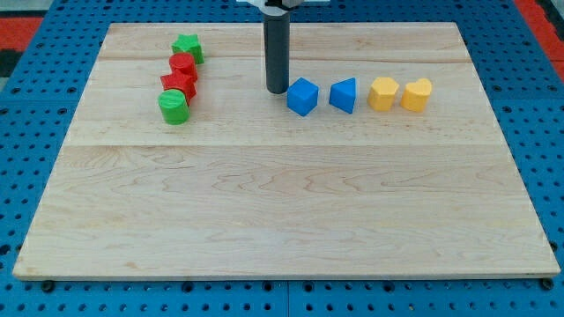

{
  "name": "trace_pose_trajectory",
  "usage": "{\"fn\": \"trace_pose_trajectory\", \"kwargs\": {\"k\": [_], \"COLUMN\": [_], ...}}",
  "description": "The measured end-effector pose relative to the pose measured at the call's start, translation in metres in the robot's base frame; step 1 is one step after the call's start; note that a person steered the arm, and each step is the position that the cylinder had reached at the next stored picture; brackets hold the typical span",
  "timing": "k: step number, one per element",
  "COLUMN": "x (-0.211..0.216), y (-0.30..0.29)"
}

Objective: Push the blue cube to the top center

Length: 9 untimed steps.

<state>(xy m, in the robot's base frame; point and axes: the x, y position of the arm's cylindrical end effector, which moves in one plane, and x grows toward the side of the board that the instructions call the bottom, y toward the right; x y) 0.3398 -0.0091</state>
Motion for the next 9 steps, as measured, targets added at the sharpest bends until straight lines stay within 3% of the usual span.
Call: {"fn": "trace_pose_trajectory", "kwargs": {"k": [3, 5, 9], "x": [0.033, 0.071, 0.041], "y": [-0.013, 0.015, 0.030]}}
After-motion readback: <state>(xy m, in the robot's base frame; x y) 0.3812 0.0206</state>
